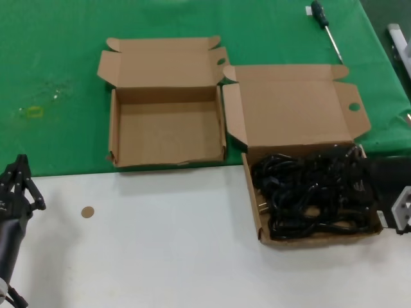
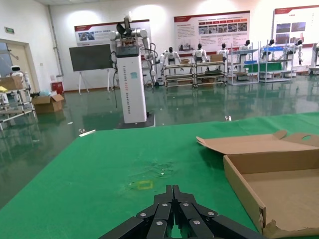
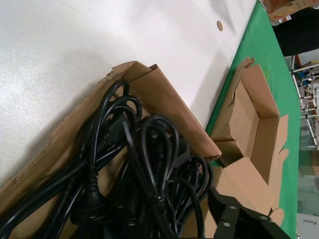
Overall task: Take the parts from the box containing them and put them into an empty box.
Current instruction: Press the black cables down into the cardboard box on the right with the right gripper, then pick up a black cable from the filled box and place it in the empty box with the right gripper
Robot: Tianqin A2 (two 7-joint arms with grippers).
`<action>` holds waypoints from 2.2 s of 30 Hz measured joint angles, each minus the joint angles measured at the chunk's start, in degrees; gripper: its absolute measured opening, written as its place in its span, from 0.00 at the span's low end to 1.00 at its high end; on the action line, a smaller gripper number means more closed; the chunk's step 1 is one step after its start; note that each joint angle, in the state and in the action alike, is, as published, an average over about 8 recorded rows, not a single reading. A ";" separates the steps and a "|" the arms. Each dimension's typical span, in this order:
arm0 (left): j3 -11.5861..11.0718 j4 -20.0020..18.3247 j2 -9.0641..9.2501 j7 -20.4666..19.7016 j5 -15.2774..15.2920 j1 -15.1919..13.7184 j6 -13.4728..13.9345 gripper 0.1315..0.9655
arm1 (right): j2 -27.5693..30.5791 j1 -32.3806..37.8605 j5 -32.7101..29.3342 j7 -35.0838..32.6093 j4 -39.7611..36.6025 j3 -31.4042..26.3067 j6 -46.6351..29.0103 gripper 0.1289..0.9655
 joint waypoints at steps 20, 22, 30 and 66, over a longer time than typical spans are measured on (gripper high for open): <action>0.00 0.00 0.00 0.00 0.00 0.00 0.00 0.02 | 0.01 -0.06 0.22 -0.56 -0.26 0.62 1.30 0.19; 0.00 0.00 0.00 0.00 0.00 0.00 0.00 0.02 | 0.16 -0.26 0.34 -0.47 -0.05 0.82 1.45 0.15; 0.00 0.00 0.00 0.00 0.00 0.00 0.00 0.02 | 0.70 -0.49 0.81 1.68 0.88 1.47 1.85 0.12; 0.00 0.00 0.00 0.00 0.00 0.00 0.00 0.02 | -21.12 17.11 -2.73 11.08 -6.57 -5.55 10.38 0.11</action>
